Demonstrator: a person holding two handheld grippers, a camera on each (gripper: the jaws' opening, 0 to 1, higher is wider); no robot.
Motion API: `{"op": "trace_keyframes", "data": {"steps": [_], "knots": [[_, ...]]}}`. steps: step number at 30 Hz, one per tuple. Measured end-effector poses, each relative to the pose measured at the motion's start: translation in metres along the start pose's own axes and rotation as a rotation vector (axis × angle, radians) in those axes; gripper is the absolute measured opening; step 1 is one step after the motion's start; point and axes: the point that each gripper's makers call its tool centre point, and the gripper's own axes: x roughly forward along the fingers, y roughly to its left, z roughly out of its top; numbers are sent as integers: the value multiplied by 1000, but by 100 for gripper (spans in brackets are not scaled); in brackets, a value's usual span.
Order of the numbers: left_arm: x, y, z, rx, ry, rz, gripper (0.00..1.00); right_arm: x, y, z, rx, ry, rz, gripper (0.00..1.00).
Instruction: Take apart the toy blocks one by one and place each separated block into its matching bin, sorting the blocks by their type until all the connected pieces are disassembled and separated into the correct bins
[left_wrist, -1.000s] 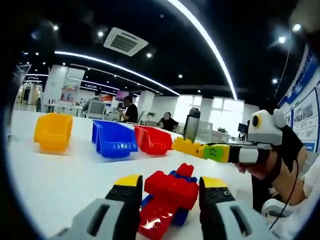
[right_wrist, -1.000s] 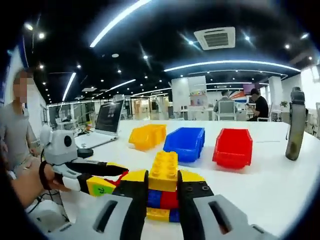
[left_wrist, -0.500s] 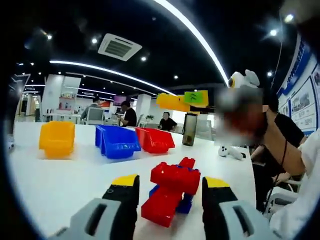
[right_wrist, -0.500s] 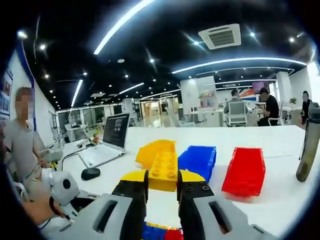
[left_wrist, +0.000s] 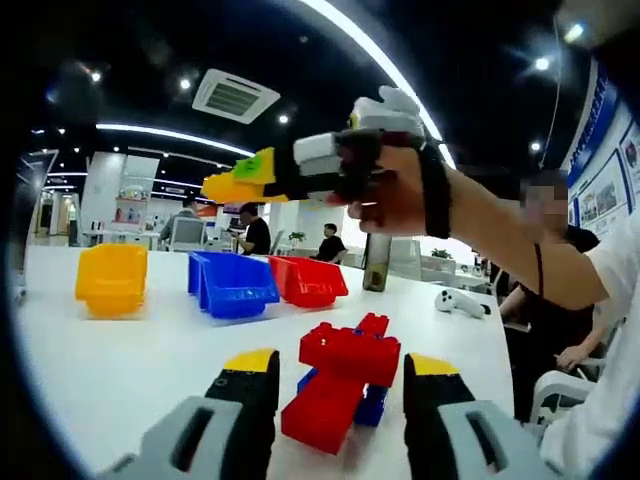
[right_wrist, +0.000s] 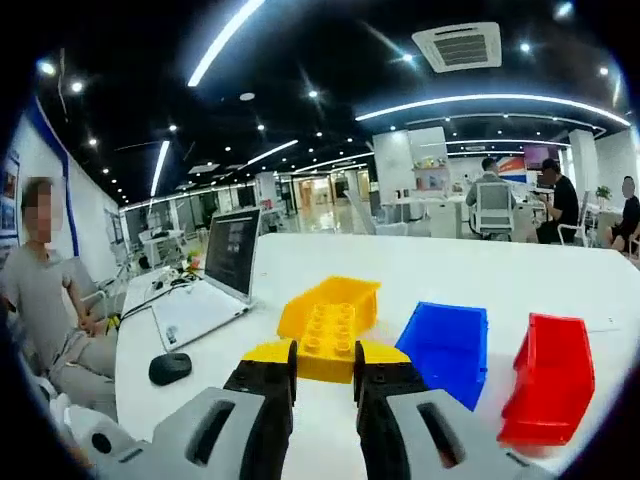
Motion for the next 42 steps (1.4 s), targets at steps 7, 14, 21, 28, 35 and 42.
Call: {"op": "trace_keyframes", "data": {"steps": [7, 14, 21, 28, 35, 42], "knots": [[1, 1, 0, 11, -2, 11, 49, 78, 12, 9, 74, 57, 32, 23], [-2, 3, 3, 1, -17, 10, 48, 134, 10, -4, 127, 87, -2, 23], [-3, 5, 2, 15, -17, 15, 47, 150, 11, -13, -77, 75, -21, 43], [-1, 5, -1, 41, -7, 19, 47, 120, 15, 1, -139, 11, 22, 60], [1, 3, -3, 47, 3, 18, 49, 45, 18, 17, -136, -52, 79, 57], [2, 2, -4, 70, 12, 16, 50, -32, 19, 6, -137, -95, 126, 56]]}}
